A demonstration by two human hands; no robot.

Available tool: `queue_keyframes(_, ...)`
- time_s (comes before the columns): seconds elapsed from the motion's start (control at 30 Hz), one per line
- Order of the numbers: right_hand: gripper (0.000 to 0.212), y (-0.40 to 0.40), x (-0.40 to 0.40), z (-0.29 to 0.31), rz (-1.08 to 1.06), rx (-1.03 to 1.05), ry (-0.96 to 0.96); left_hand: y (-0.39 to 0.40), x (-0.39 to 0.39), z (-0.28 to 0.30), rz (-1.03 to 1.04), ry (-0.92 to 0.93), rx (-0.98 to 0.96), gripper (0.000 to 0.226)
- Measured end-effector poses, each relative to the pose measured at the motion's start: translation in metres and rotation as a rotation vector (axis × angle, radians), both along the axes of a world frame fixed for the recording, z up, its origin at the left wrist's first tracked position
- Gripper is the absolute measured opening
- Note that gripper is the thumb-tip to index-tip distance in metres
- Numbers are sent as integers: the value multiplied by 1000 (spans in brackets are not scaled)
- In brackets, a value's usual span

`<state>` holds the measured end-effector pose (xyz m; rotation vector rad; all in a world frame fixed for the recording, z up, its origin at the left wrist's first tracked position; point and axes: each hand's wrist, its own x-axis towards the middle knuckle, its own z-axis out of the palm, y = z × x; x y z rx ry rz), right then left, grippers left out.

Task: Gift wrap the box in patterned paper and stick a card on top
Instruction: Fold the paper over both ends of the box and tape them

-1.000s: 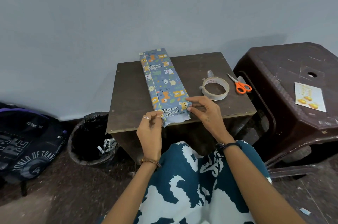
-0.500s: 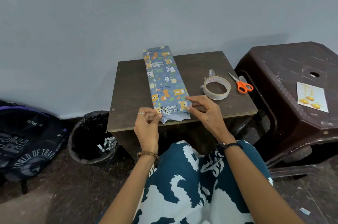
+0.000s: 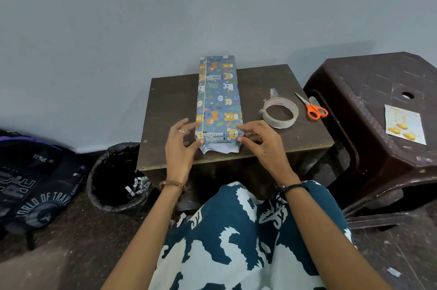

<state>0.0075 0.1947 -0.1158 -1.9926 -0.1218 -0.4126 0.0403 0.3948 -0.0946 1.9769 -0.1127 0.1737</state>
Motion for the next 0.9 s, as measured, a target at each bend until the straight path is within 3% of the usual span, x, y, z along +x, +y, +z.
queue_keyframes(0.13,23,1,1,-2,6,-33,-1,4,9,1,-52,29,7,28)
queue_keyframes(0.4,21,7,3,-1,-44,-6,-24,14,18,5,-136,110,-30,31)
queue_keyframes(0.63,21,6,3,-3,-53,-11,-12,11,16,-3,-61,123,-181,26)
queue_keyframes(0.9,17,7,3,-3,-65,-24,-19,12,17,-10,-80,-4,-149,19)
